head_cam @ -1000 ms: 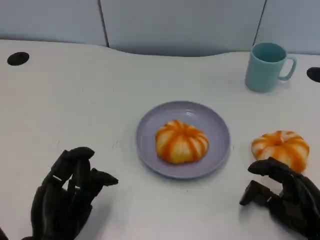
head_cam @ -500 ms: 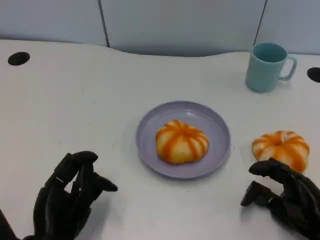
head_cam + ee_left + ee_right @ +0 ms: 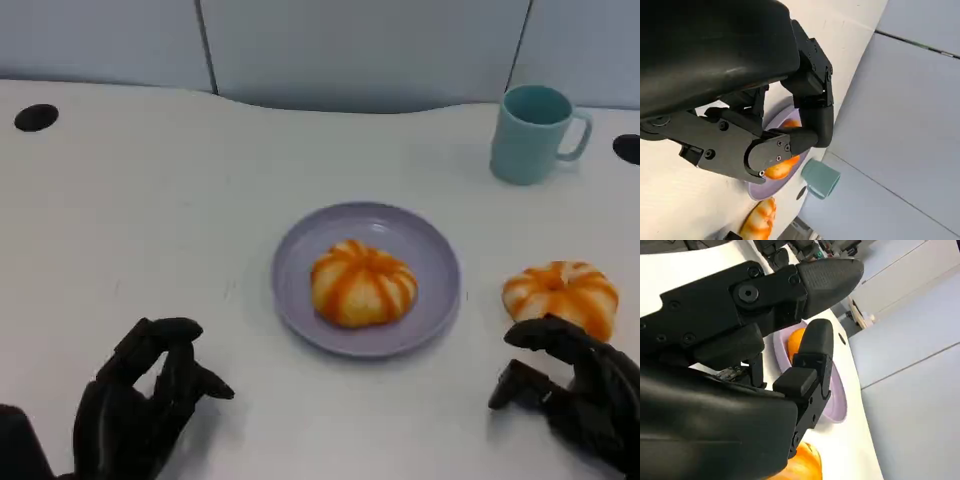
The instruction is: Grasp the bread from the table and place it into the plate.
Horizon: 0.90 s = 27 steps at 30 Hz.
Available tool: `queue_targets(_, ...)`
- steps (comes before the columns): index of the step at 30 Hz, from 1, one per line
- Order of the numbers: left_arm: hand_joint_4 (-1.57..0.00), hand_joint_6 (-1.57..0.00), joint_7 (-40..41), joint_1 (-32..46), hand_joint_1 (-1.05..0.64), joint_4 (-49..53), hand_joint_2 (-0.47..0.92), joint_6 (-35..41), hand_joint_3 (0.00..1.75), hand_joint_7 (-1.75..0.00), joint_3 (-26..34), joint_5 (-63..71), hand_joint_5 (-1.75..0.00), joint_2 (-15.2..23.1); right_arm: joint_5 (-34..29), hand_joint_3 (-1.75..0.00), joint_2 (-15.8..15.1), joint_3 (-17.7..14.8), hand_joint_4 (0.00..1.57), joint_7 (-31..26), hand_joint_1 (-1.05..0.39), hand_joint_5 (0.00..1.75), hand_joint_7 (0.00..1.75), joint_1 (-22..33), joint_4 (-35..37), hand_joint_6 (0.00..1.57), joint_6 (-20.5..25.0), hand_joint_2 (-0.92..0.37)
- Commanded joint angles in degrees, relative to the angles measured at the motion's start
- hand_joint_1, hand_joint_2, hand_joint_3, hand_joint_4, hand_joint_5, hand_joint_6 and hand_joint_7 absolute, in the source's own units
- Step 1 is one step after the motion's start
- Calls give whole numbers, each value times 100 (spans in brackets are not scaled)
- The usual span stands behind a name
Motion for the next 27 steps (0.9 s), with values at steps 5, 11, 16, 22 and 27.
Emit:
queue_targets(5,-67,-62,84,-26,-27,-3,72,-131,85,-150,96,132,-174,-18,-15,-17,-160,-98,65,12,-45,139,92,14,282,69,29,-92)
queue_targets(11,-66,-62,77,-1,-27,-65,71,-73,88,-147,113,119,-173,-41,-17,-16,-172,-119,63,42,-45,144,95,2,299,68,49,-92)
queue_targets(16,-68,-64,-68,-25,-27,23,70,-125,86,-143,124,141,-171,30,9,-17,-117,-139,62,88,-44,143,95,8,316,67,12,-92)
queue_targets(22,-68,-63,-65,-93,-26,82,69,-132,90,-147,156,151,-172,27,68,-10,-81,-211,67,175,-43,134,86,-115,511,74,12,-92)
queue_targets(27,-68,-63,-82,-143,-26,123,67,-85,91,-146,183,107,-171,19,45,-8,-87,-229,71,77,-44,127,80,-132,558,78,5,-92)
